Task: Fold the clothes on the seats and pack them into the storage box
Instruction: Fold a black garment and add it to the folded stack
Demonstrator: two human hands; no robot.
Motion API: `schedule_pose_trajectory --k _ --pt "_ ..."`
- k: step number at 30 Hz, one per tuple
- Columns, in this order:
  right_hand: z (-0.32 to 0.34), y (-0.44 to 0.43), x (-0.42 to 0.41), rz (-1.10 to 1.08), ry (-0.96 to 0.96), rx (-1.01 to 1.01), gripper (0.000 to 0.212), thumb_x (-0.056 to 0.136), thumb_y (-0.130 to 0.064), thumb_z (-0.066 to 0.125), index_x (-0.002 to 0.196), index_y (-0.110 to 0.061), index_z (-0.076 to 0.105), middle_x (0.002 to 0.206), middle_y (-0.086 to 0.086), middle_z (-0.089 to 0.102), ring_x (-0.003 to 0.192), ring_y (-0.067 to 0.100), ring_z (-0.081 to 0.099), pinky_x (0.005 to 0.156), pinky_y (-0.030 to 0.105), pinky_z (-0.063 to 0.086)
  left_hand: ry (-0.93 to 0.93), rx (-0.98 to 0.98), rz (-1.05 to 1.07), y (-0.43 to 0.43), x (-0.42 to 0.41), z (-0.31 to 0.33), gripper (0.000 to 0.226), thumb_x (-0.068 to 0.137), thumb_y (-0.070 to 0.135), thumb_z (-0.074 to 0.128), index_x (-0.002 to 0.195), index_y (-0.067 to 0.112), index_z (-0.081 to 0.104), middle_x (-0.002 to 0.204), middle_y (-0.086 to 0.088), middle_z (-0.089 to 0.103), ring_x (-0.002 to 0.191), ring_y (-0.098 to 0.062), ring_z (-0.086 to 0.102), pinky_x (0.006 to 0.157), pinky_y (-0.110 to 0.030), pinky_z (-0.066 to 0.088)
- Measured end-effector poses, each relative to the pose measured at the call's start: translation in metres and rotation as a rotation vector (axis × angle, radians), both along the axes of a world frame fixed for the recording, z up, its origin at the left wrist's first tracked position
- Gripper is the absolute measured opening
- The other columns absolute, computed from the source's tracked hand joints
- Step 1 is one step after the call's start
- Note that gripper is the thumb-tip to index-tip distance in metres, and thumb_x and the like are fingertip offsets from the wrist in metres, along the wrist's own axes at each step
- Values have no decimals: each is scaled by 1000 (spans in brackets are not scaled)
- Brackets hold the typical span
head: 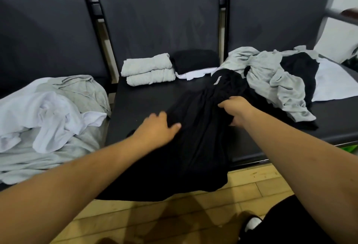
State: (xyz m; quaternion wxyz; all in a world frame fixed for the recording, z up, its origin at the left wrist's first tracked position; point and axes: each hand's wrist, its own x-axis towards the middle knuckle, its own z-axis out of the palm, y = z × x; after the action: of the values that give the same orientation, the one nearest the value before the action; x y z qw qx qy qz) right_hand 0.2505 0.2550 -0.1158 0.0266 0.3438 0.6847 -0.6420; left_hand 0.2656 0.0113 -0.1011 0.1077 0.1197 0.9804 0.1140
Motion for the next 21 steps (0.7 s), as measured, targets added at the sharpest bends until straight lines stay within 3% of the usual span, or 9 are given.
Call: schedule_pose_trajectory --k 3,7,10,12,15,18,21 --pt "6 -4 1 31 -14 -54 6 91 -5 66 96 -8 68 111 17 71 103 35 69 93 52 56 71 223 38 18 -48 4 59 91 46 63 133 8 47 135 -15 46 126 -34 46 105 -43 41" --pt "14 0 1 102 -154 -179 13 91 -2 66 103 -2 70 102 14 73 89 28 70 76 42 57 -135 432 189 45 -74 -12 77 86 48 70 142 5 39 143 -13 47 129 -31 48 100 -36 43" --pt "17 6 3 151 -232 -227 15 92 1 62 105 -1 69 101 13 72 90 28 69 79 42 56 -154 295 145 54 -76 -29 47 91 35 67 125 5 56 130 -13 59 114 -29 58 85 -31 44" --pt "20 12 5 176 -189 -238 14 94 -3 61 105 -4 69 100 11 72 91 26 69 83 41 56 -177 352 151 57 -75 -26 32 95 29 62 117 6 61 127 -12 62 108 -26 59 87 -30 44" --pt "34 20 8 214 -70 -273 19 96 -10 60 112 -9 69 98 6 75 84 21 72 73 36 57 -382 892 341 42 -77 0 30 99 19 55 124 3 60 125 -7 62 108 -23 59 97 -31 46" --pt "54 28 16 235 36 -309 16 96 -15 61 106 -9 72 90 4 77 73 17 75 59 29 60 -684 1402 386 5 -72 41 26 94 14 47 104 5 68 101 -11 73 85 -23 71 85 -34 56" --pt "76 29 27 155 258 -482 18 96 -21 62 105 -9 73 95 5 78 83 16 76 66 30 62 -645 1704 326 -39 -65 69 36 69 8 58 103 2 69 98 -12 75 85 -23 73 78 -33 58"
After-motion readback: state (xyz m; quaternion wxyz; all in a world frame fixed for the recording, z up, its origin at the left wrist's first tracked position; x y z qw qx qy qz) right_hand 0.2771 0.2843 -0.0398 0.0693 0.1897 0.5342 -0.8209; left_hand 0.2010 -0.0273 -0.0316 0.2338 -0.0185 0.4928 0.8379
